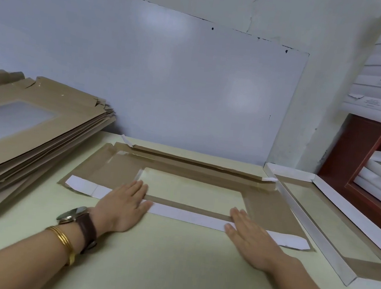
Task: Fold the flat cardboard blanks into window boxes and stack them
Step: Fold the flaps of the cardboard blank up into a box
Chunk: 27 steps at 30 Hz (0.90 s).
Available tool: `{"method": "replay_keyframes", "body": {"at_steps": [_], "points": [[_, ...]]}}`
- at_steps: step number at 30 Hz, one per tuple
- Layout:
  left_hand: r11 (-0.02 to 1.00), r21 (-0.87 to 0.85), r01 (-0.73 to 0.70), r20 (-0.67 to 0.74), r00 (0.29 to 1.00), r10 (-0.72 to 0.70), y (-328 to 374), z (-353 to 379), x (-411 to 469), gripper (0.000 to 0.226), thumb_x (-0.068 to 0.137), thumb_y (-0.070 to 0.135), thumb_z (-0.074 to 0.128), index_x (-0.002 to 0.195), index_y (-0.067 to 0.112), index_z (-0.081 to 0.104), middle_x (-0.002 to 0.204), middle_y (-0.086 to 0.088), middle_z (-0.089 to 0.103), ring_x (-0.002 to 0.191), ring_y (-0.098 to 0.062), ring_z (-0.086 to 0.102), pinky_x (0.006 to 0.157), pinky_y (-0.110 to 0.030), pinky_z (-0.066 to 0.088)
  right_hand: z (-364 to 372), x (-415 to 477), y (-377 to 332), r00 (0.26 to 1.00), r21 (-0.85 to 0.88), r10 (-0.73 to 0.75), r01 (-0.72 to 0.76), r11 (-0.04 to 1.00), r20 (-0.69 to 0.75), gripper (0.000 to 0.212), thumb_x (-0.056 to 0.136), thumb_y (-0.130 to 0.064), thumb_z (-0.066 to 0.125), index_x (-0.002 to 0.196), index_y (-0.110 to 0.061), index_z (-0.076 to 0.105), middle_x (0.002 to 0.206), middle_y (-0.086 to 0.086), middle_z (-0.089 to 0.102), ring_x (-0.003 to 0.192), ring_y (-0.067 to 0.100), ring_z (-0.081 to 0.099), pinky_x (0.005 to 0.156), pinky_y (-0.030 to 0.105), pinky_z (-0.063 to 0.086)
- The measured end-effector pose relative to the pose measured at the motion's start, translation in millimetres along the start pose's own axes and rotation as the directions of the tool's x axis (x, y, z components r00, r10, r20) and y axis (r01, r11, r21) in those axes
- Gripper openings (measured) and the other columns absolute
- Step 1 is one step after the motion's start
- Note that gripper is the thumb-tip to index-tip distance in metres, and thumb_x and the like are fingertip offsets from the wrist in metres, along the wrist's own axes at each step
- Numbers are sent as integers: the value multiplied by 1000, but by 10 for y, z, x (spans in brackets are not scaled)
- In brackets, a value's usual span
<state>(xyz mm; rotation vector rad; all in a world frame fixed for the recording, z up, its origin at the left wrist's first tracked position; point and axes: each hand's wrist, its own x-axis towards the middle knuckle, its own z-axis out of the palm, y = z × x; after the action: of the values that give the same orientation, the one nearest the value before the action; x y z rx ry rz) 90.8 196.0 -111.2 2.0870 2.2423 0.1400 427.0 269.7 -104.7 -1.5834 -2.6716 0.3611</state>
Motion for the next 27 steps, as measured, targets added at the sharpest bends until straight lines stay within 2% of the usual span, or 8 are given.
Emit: {"method": "replay_keyframes", "body": {"at_steps": [8, 11, 20, 27], "points": [[985, -21, 173, 19, 985, -173, -570, -106, -125, 64, 102, 48, 13, 154, 11, 3, 162, -4, -1, 149, -14, -3, 120, -28, 0, -139, -205, 507, 988, 33, 154, -154, 988, 0, 67, 99, -57, 14, 155, -23, -1, 162, -12, -8, 146, 1, -11, 122, 33, 2], [977, -23, 210, 16, 978, -210, -713, -99, -144, 64, 102, 47, 13, 154, 11, 4, 162, -4, 0, 149, -15, -3, 120, -28, 1, -181, -260, 606, 981, 6, 193, -193, 981, -1, 65, 101, -55, 14, 155, -24, -2, 161, -14, -8, 146, 0, -10, 119, 31, 1], [972, -24, 233, 30, 972, -232, -810, -47, -44, 62, 102, 45, 11, 154, 11, 2, 162, -5, -3, 149, -16, -5, 120, -30, 1, -204, -289, 623, 980, 0, 200, -200, 980, 2, 61, 102, -52, 14, 155, -26, -2, 161, -14, -8, 146, 0, -10, 117, 32, 3], [963, -9, 269, 46, 962, -268, -811, -74, -37, 66, 100, 52, 13, 155, 17, 2, 162, -8, -4, 149, -19, -7, 120, -33, -2, -204, -269, 643, 979, 10, 203, -203, 979, 17, 61, 101, -54, 16, 154, -30, -3, 161, -16, -9, 146, 1, -13, 118, 36, 1]]}}
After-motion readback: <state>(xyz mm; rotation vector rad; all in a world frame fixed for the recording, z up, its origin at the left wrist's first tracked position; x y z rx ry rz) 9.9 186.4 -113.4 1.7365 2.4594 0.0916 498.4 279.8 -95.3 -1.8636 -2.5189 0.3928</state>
